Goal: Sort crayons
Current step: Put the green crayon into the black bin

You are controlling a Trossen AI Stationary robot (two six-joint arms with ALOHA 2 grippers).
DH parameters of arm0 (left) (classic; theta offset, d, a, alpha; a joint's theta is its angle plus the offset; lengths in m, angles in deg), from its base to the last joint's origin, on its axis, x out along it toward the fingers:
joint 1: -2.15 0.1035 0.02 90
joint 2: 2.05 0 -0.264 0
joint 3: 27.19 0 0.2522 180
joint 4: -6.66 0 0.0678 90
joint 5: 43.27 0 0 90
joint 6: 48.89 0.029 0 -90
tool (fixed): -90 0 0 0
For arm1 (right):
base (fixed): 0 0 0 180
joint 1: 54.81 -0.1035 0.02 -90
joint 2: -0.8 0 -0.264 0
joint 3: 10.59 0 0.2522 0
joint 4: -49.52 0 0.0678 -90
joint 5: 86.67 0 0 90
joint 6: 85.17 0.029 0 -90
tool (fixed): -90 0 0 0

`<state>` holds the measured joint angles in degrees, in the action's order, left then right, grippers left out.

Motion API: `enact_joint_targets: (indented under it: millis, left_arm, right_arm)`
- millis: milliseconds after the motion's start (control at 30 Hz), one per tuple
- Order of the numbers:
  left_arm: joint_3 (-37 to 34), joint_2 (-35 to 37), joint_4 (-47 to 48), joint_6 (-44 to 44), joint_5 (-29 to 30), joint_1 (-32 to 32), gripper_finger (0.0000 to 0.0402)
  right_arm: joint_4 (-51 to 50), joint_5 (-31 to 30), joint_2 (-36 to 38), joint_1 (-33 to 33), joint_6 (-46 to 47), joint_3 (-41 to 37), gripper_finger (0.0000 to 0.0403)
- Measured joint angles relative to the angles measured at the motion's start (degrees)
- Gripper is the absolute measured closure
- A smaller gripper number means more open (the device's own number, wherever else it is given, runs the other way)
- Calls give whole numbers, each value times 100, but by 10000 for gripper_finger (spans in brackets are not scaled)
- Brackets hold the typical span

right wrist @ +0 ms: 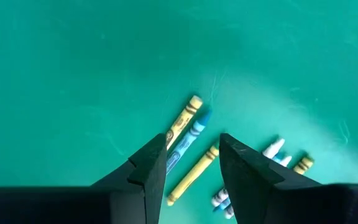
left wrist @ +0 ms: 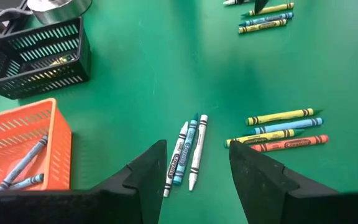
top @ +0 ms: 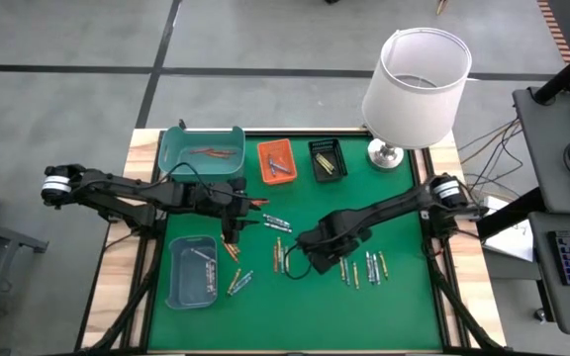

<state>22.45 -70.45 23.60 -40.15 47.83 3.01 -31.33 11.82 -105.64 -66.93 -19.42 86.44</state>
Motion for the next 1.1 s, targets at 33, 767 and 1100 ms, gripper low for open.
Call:
enact_joint_targets:
  millis: [33,767,1100]
  left_arm:
    - [0,0,0,-34,0,0,244]
    - [0,0,-165,-371,-2,0,244]
    - [0,0,-175,-325,0,0,244]
  right_arm:
    - [6,2,-59,0,-95,0,266]
    - [156,-399,-799,0,-811,-4,267]
    - [398,-463,-862,-14,-850,0,321]
